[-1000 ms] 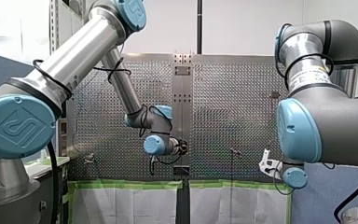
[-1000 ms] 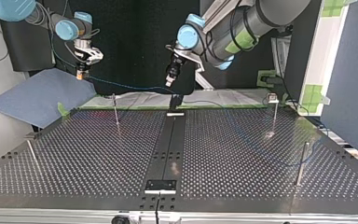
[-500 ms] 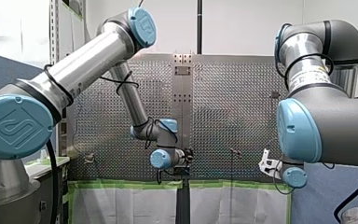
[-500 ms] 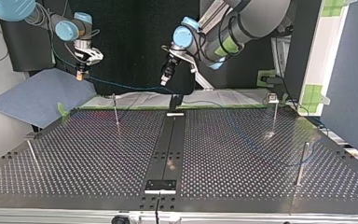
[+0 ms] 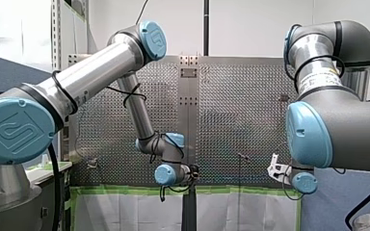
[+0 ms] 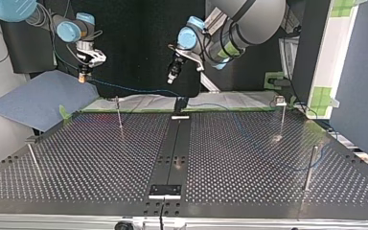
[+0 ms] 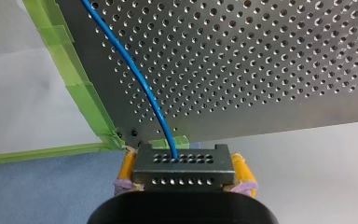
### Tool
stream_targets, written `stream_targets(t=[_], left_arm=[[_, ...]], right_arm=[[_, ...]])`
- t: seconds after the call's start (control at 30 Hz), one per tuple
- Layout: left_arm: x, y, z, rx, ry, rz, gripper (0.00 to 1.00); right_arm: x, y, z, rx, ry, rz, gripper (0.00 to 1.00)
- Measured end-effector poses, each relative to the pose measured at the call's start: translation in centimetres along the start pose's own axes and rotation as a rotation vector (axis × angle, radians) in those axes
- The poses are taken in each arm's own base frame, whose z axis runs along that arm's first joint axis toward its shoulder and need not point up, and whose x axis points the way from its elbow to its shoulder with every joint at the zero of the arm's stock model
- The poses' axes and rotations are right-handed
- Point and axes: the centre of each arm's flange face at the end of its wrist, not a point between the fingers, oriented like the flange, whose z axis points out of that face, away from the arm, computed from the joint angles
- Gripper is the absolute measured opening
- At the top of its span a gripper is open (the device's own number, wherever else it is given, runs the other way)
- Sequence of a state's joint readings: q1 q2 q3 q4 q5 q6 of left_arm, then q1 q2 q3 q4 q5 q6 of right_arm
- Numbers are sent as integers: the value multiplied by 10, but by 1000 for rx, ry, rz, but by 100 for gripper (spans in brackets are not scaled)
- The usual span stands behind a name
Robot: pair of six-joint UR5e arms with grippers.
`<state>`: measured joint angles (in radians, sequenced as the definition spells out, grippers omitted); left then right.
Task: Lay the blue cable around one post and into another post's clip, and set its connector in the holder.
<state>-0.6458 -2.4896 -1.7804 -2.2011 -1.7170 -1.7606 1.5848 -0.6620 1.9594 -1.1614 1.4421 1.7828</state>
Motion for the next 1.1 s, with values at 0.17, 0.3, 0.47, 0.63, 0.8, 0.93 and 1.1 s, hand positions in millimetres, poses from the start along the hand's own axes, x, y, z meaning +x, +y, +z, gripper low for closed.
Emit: stream_targets(t=[0.17,0.3,0.47,0.63,0.8,0.93,1.1], left_arm=[[-3,-6,5,14,4,1,100],[-3,-10,6,20,7,2,100],[-3,-9,6,6,8,2,100],[-8,-8,13,-7,5,0,100],[-12,-11,20,-5,-5,-16,100],[-7,-13,24,-4,4,-17,100],[9,-19,29,3,39,4,100]], right_arm=[[0,0,0,1,0,0,0],[0,-1,0,2,0,0,0],[0,-1,0,2,-1,0,0],[0,-1,0,2,-1,0,0],[0,-1,0,2,-2,0,0],[-1,-2,0,3,-2,0,0],[-1,-2,-1,3,-4,0,0]])
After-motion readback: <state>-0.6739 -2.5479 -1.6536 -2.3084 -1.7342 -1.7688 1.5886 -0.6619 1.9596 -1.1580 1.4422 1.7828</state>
